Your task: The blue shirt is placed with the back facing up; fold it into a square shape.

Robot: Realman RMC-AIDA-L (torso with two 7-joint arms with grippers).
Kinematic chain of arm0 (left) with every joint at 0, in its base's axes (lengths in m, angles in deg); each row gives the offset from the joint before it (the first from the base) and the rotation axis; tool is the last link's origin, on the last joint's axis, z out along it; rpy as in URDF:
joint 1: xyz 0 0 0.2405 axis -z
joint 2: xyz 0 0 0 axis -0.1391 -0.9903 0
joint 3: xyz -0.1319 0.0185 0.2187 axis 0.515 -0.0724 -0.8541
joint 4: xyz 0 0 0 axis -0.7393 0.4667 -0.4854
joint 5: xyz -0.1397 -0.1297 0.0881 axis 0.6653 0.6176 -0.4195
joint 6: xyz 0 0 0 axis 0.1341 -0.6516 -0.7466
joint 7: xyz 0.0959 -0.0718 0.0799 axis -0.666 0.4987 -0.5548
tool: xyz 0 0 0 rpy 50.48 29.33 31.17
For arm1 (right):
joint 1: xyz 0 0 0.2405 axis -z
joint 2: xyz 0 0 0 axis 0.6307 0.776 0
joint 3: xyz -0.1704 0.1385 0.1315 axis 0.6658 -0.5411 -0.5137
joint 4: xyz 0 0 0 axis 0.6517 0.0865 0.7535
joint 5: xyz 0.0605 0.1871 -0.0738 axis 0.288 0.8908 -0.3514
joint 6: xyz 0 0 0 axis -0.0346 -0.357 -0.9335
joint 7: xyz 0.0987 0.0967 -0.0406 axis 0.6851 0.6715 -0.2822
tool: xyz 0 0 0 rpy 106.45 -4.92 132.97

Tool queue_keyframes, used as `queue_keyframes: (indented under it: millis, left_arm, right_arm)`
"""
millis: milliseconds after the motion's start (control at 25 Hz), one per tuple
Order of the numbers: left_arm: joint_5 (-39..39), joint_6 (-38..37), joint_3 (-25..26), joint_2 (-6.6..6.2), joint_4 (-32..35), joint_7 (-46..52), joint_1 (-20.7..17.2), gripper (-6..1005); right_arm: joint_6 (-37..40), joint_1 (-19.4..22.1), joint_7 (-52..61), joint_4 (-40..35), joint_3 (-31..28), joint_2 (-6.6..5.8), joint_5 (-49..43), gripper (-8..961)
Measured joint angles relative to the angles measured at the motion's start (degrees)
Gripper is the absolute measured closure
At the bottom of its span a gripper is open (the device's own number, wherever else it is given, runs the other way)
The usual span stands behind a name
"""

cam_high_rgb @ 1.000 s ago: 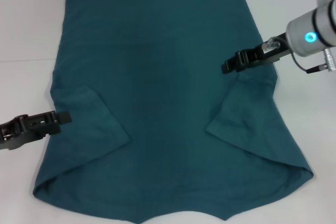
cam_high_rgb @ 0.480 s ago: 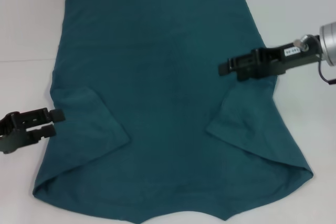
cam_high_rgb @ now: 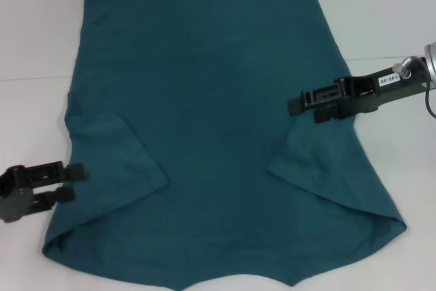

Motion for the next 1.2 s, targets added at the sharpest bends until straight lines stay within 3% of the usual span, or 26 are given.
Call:
queue_keyframes:
  millis: [440, 1200]
  left_arm:
    - [-5.5, 1.8, 0.9, -0.22, 0.4, 7.2, -2.4, 335]
    - [-10.5, 9.8, 2.3, 0.31, -0.3, 10.0, -3.6, 337]
  right_arm:
    - [0.1, 0.7, -0.4, 0.2, 0.4, 0.44, 0.1, 38]
    - [-0.8, 1.7, -0.6, 0.2, -0.1, 0.77, 0.1, 39]
